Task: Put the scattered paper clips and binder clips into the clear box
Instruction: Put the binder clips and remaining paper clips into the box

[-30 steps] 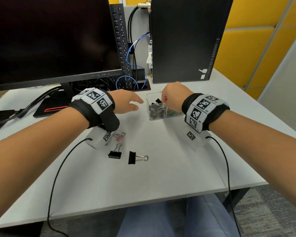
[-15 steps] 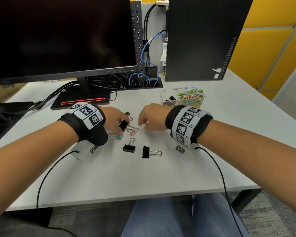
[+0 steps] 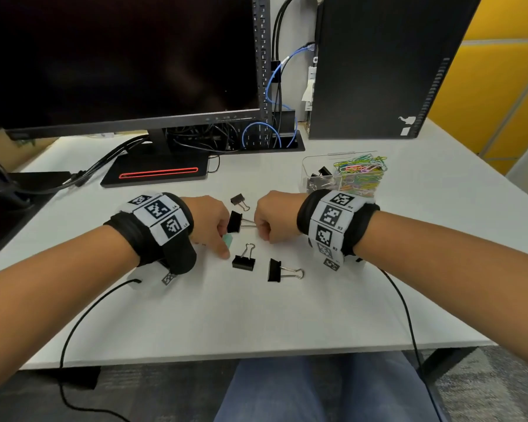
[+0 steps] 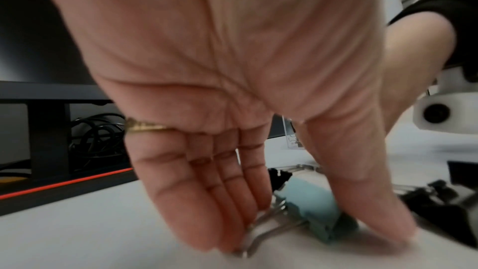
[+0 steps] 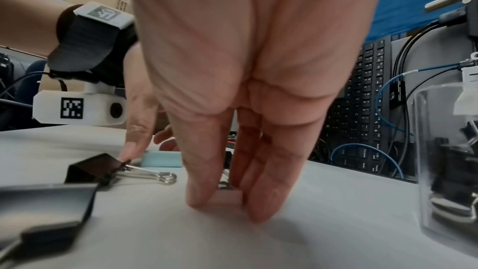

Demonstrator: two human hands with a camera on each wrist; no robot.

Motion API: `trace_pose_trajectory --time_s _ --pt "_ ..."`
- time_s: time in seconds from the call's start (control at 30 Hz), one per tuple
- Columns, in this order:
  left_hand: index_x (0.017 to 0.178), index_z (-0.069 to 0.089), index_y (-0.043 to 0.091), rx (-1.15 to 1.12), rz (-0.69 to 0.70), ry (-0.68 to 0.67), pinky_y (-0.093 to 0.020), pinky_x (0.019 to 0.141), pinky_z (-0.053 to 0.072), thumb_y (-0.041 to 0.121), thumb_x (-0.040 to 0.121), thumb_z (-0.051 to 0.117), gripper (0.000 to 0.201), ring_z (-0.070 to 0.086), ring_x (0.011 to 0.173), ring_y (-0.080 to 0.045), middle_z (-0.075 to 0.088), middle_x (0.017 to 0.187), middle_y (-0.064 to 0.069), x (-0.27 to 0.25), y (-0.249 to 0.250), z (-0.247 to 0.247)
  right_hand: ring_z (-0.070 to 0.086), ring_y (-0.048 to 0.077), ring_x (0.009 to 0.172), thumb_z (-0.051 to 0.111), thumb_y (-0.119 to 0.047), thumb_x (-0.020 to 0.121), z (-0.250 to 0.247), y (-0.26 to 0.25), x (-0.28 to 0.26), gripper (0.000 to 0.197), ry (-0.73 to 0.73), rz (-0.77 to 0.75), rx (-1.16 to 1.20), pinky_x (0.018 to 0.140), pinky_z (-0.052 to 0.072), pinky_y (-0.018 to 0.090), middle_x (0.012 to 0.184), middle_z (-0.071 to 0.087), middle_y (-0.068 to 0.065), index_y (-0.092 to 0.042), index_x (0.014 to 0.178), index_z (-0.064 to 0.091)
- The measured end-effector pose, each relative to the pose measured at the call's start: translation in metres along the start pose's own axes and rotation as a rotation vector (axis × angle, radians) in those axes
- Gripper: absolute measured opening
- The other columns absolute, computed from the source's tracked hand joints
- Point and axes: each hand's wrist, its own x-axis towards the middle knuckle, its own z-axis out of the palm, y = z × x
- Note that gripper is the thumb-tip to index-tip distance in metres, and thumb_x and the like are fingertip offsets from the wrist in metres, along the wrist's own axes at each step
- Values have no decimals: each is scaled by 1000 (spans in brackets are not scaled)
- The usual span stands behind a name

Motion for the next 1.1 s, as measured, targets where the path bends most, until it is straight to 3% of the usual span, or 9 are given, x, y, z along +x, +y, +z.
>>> trace_pose_trajectory --time_s 0.1,0.2,0.37,0.47,0.57,0.67,0.77,0.97,1.1 --pt "92 63 21 14 3 7 -25 67 48 52 68 73 40 64 82 -17 68 94 1 1 2 -2 53 15 82 63 -9 84 0 1 -2 19 -11 26 5 49 35 12 98 65 3 -9 102 70" --pt "92 60 23 30 26 -5 -23 67 45 47 74 70 31 56 79 -15 63 94 3 -1 2 -8 52 14 84 64 -11 83 -8 5 -9 21 28 36 53 54 38 13 96 61 0 -9 104 69" --pt "91 58 22 -37 73 79 -21 64 42 39 77 67 24 52 74 -12 58 87 6 -3 -2 -32 54 17 87 62 -8 83 -34 28 -26 25 230 122 196 69 48 28 95 51 -5 -17 106 63" --pt "86 57 23 -200 130 109 -24 66 48 34 78 69 19 57 72 -13 63 85 4 0 2 -48 56 20 93 61 -7 83 -47 52 -33 32 348 215 216 72 47 28 110 58 1 -18 113 59" --pt "81 56 23 -379 216 175 -21 61 47 26 79 70 15 57 64 -10 66 81 3 9 14 -59 55 24 107 59 -7 85 -52 75 -36 32 398 319 137 81 44 27 118 58 6 -14 115 61" --pt "82 56 21 -540 285 228 -21 61 47 19 81 69 13 55 63 -11 65 80 0 19 30 -66 58 26 109 56 -8 87 -47 87 -35 29 402 371 101 88 48 31 121 60 8 -13 114 65" --pt "80 55 22 -621 323 298 -22 60 46 22 80 70 15 51 59 -10 61 73 4 32 46 -71 58 25 111 54 -8 90 -41 95 -36 27 420 368 146 91 46 29 120 63 6 -13 112 68" --pt "92 56 13 -819 407 501 -21 59 51 18 78 71 21 53 64 -9 59 76 3 58 80 -84 62 24 103 52 -7 90 -33 109 -41 25 450 396 176 93 51 33 112 67 5 -15 102 72" --pt "88 54 17 -902 443 481 -14 50 49 9 80 66 16 51 59 -9 55 73 3 71 100 -85 62 24 92 51 -12 90 -30 116 -46 25 435 403 183 85 50 28 105 70 6 -13 100 74"
